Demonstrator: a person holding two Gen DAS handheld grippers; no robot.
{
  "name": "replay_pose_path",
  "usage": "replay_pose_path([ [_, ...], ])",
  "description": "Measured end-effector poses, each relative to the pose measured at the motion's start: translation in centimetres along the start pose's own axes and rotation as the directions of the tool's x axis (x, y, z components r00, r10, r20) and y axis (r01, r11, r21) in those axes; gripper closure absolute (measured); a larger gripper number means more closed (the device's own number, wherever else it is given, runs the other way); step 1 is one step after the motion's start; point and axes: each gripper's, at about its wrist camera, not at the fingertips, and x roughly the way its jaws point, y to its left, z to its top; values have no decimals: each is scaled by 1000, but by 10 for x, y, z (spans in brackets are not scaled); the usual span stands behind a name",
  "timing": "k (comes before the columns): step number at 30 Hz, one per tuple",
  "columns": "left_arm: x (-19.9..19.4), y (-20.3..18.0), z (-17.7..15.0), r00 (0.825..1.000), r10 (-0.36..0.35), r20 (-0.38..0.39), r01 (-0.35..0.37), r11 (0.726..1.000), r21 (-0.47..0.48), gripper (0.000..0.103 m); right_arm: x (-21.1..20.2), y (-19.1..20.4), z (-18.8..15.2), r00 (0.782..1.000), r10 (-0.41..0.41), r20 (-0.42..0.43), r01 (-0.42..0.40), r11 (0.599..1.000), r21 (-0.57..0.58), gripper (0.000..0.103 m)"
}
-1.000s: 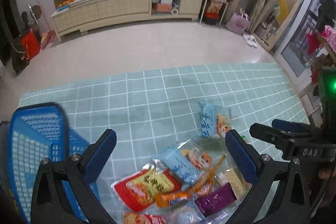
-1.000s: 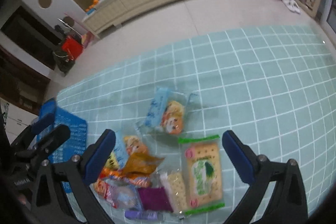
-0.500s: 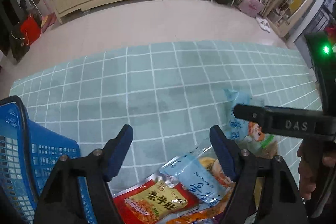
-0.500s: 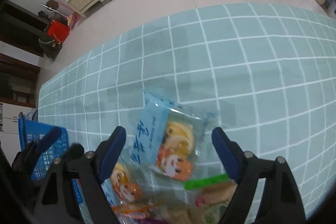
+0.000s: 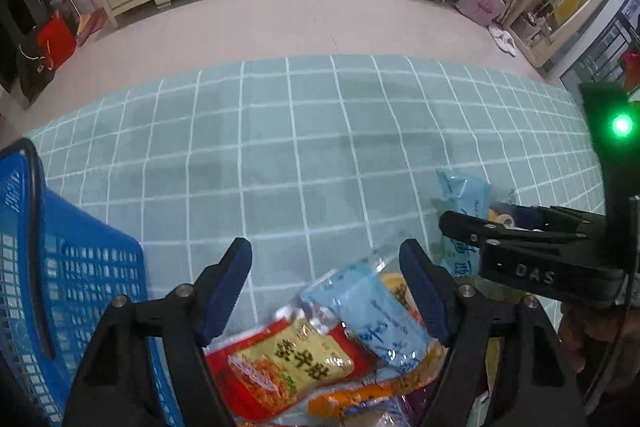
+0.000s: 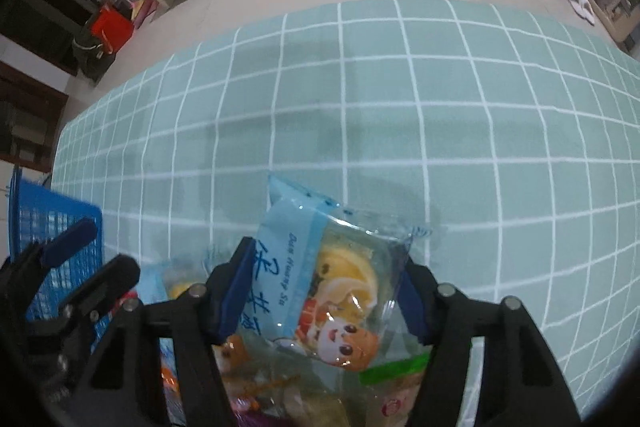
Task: Organize snacks
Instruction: 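Lift the blue bread pack with the left tool while the right tool grasps another bread pack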
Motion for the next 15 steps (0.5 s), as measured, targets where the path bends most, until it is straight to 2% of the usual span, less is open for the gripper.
replay_pose_path([
  [11,-3,-11,-22,998,-36,-55,35,999,-26,29,-46,-25,-26,998,6,70,-5,1000,-4,35],
  [15,4,-19,-21,996,-41,-80,37,998,-51,28,-46,-20,-29,996,7,86,-7,1000,-4,34],
])
